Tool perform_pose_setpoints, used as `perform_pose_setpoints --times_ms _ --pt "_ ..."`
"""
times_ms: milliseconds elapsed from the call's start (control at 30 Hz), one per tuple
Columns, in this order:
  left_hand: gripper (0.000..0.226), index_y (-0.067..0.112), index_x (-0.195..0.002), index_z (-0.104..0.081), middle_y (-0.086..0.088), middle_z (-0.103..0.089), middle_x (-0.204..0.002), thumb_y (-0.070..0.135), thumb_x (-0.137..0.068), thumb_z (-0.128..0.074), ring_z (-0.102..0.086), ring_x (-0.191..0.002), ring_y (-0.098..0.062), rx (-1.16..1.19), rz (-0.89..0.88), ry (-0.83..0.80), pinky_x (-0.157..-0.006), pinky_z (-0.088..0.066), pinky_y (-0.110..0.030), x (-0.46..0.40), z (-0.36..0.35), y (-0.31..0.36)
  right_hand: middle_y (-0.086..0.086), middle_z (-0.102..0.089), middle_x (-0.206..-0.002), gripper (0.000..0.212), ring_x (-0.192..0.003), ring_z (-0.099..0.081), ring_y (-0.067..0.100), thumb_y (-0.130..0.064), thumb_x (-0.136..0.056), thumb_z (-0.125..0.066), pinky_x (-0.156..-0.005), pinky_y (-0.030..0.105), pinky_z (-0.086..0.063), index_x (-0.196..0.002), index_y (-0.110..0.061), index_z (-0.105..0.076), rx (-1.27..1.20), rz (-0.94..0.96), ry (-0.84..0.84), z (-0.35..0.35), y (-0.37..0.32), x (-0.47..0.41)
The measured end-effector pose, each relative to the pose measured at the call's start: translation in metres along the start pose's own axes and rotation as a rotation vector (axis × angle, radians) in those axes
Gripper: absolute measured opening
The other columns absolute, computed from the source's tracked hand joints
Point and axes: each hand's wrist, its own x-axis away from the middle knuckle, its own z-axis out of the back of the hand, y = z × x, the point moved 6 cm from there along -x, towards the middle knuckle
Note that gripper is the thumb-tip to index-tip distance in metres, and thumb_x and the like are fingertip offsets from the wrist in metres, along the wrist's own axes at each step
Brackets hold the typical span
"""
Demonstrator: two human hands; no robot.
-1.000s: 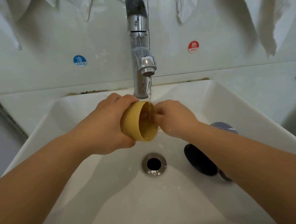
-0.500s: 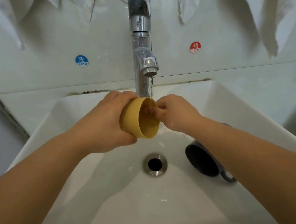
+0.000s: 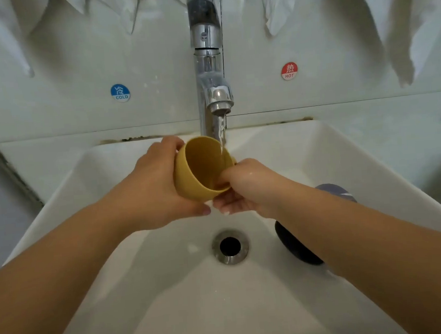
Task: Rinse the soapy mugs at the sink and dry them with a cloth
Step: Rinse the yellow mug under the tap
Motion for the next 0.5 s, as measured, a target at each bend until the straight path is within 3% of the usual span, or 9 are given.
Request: perform_pose_setpoints --times_ms 100,233,367,500 --pt "0.089 0.042 -0.125 -0.044 0.02 -0.05 -0.118 0.037 -0.051 -0.094 -0.052 -0.104 -0.002 0.006 -0.042 -0.172 -0.08 -0.044 -0.018 0.002 -0.009 0.001 0.011 -0.063 -0.066 0.014 -0.05 -0.06 0.016 -0.005 -0.094 -0.041 -0.051 0.024 -0.054 -0.101 -0.005 -0.053 0.358 0.148 0.051 0.008 -0.01 0.0" --pt "0.086 0.046 -0.123 -0.045 0.029 -0.054 -0.113 0.027 -0.055 -0.094 -0.052 -0.103 0.012 0.146 -0.048 -0.235 -0.077 -0.044 -0.012 0.004 -0.013 0.0 0.007 -0.063 -0.076 0.014 -0.048 -0.059 0.011 -0.006 -0.093 -0.042 -0.045 0.019 -0.049 -0.103 -0.011 -0.05 0.477 0.262 0.053 0.007 -0.017 0.002" --pt "0.083 0.049 -0.118 -0.044 0.029 -0.054 -0.109 0.033 -0.054 -0.094 -0.053 -0.102 0.006 0.07 -0.071 -0.124 -0.079 -0.044 -0.014 0.004 -0.005 0.002 0.004 -0.06 -0.088 0.017 -0.064 -0.059 0.017 -0.004 -0.091 -0.045 -0.05 0.022 -0.051 -0.102 -0.016 -0.051 0.456 0.359 0.118 0.009 -0.019 0.002" --pt "0.078 0.045 -0.119 -0.048 0.023 -0.059 -0.107 0.043 -0.054 -0.092 -0.057 -0.097 -0.006 -0.04 -0.106 0.031 -0.079 -0.05 -0.028 0.005 0.002 0.011 0.012 -0.063 -0.08 0.01 -0.058 -0.059 0.019 -0.007 -0.094 -0.046 -0.053 0.028 -0.05 -0.095 -0.013 -0.053 0.308 0.199 0.081 0.0 -0.006 -0.002"
